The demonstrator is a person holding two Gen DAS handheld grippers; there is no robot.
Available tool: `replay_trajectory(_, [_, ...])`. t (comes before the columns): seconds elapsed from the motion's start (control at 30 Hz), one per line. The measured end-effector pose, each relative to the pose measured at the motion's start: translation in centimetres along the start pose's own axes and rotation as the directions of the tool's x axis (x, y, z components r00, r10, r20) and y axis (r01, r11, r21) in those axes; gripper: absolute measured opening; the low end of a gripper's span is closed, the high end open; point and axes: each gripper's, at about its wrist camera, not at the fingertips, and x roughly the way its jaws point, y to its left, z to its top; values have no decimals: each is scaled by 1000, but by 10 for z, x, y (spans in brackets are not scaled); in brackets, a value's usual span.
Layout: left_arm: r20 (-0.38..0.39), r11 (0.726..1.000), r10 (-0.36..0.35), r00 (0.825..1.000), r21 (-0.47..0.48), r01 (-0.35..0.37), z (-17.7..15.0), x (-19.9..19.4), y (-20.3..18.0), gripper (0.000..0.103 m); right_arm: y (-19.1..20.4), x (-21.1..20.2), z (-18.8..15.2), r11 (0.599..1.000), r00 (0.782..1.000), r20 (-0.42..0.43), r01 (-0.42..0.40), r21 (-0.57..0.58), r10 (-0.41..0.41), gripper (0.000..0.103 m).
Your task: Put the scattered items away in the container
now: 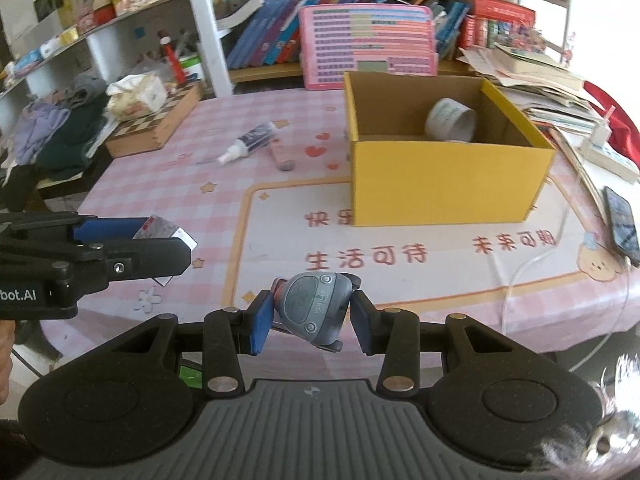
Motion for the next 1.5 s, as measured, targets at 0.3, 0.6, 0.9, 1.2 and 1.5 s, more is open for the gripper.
replay_trajectory(0.3, [-19,998,-41,999,38,42,14,25,-16,52,-34,-4,1,998,999,6,46,53,-46,39])
replay_trajectory(0.6, [-32,994,-80,996,71,82,28,53,-33,52,-66,-6,3,992,996,8,86,93,-87,40])
replay_trajectory(0.9, [-35,989,-122,992,82,124,42,80,-50,52,-97,-6,11,987,993,3,121,107,-122,39])
replay_trajectory(1.2, [-15,982,-148,989,114,149,65,107,-67,52,-130,-1,28,985,991,17,130,114,-132,40])
replay_trajectory(1.5, [36,985,-86,996,152,80,99,132,-73,52,-162,1,75,993,988,114,92,78,-101,40])
